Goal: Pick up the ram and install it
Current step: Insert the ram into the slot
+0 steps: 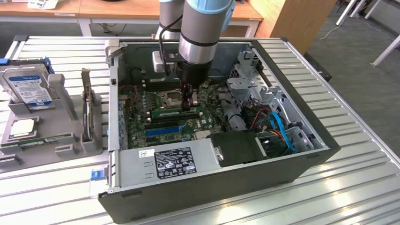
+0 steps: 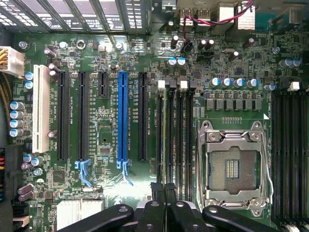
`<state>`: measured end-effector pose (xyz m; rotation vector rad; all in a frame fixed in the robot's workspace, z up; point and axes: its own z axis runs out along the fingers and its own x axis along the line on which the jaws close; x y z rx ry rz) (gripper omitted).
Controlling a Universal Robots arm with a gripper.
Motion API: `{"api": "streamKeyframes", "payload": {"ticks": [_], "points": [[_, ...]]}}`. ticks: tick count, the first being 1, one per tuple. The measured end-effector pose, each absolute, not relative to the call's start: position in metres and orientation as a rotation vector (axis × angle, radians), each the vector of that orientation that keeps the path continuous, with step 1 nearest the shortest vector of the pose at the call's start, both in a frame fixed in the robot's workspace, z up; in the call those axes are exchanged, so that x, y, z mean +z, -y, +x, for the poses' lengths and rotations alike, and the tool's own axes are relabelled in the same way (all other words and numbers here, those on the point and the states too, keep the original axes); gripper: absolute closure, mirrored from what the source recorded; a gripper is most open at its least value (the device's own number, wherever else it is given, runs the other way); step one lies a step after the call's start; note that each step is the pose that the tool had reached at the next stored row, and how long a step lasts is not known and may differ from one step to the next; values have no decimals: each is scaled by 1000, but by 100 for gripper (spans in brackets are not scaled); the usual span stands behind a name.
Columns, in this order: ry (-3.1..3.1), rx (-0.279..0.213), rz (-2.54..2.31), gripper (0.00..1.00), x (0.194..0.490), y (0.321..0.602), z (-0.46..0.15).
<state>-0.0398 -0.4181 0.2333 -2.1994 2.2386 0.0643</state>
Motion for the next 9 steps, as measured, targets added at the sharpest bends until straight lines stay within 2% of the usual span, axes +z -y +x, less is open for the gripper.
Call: {"api": "streamKeyframes", "payload": {"ticks": [9], "points": [[-2229,64,-2209,89,233,419,-40]]}}
